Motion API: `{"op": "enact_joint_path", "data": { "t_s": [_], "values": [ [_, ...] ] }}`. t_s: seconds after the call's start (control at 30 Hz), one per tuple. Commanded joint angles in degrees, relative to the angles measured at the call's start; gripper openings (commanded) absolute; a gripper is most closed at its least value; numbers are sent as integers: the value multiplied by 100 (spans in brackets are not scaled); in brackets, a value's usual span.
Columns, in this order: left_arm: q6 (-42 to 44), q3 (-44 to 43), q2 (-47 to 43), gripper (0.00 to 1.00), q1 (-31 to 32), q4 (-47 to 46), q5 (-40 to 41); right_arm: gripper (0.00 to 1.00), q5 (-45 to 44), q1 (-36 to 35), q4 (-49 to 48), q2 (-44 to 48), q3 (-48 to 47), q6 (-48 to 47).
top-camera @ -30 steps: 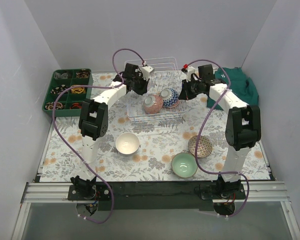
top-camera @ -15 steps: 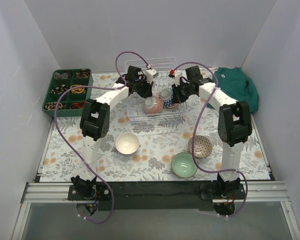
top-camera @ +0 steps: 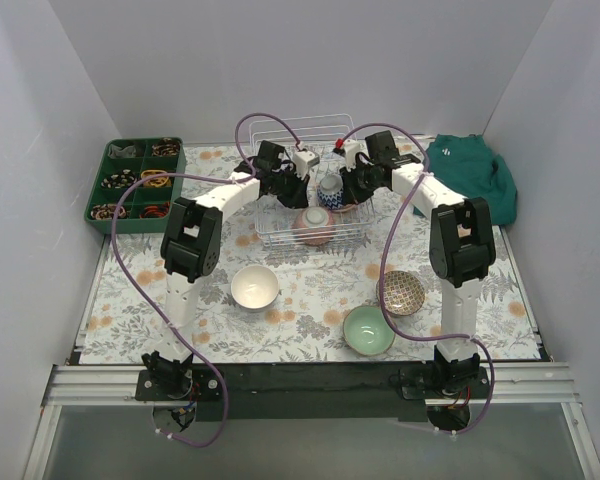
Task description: Load the bowls into the dish rack
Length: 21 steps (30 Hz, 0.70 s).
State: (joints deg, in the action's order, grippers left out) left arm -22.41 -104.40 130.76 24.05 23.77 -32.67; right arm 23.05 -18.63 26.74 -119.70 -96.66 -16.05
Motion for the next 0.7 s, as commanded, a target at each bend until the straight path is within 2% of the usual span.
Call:
{"op": "enact_joint_path", "data": {
  "t_s": [0.0,0.4,0.5,0.67],
  "values": [
    [-132,60,-507,0,213,49,-144,1,-326,35,-134,-141,-239,23],
    [132,526,-1237,0,179,119,1156,1,-582,35,-415,-150,-159,94],
    [211,509,-1264,0,126,365,1227,1,-504,35,-249,-98,-239,32],
    [519,570,-1342,0,143,778,630,1,-371,44,-169,315,-46,23]
  ]
}}
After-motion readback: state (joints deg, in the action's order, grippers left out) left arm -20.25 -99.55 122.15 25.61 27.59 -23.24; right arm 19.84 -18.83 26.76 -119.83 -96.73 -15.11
